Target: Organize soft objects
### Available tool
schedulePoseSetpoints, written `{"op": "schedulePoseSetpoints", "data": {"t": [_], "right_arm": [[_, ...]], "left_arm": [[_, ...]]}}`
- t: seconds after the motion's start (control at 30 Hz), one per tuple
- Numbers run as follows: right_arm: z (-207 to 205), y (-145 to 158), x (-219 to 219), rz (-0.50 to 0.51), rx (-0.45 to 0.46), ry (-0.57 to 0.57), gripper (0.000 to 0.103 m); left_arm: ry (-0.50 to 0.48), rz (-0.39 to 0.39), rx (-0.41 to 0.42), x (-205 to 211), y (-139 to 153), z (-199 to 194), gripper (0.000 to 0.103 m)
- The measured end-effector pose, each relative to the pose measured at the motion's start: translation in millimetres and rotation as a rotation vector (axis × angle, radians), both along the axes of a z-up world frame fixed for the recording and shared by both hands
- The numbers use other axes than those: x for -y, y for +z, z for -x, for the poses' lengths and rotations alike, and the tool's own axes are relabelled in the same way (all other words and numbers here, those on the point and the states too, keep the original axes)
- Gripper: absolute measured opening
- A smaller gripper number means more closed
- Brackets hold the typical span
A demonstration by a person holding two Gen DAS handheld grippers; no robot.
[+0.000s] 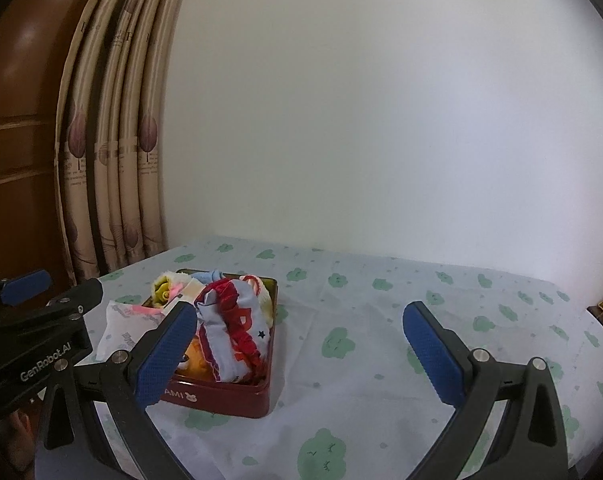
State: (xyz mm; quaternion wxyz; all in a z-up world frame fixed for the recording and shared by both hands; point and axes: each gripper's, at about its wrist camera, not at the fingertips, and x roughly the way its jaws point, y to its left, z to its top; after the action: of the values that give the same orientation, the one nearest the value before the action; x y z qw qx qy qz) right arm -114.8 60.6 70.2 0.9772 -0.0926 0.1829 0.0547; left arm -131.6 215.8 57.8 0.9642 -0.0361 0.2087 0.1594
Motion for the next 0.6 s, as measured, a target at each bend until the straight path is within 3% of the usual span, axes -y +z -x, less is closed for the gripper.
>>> {"op": "schedulePoseSetpoints", "data": {"t": [0.6], "right_arm": [[6, 4, -1, 0.005, -0.009, 0.017, 0.102]], "left_arm": [[-0.023, -0.013, -0.047, 8, -1, 12, 0.064]]}}
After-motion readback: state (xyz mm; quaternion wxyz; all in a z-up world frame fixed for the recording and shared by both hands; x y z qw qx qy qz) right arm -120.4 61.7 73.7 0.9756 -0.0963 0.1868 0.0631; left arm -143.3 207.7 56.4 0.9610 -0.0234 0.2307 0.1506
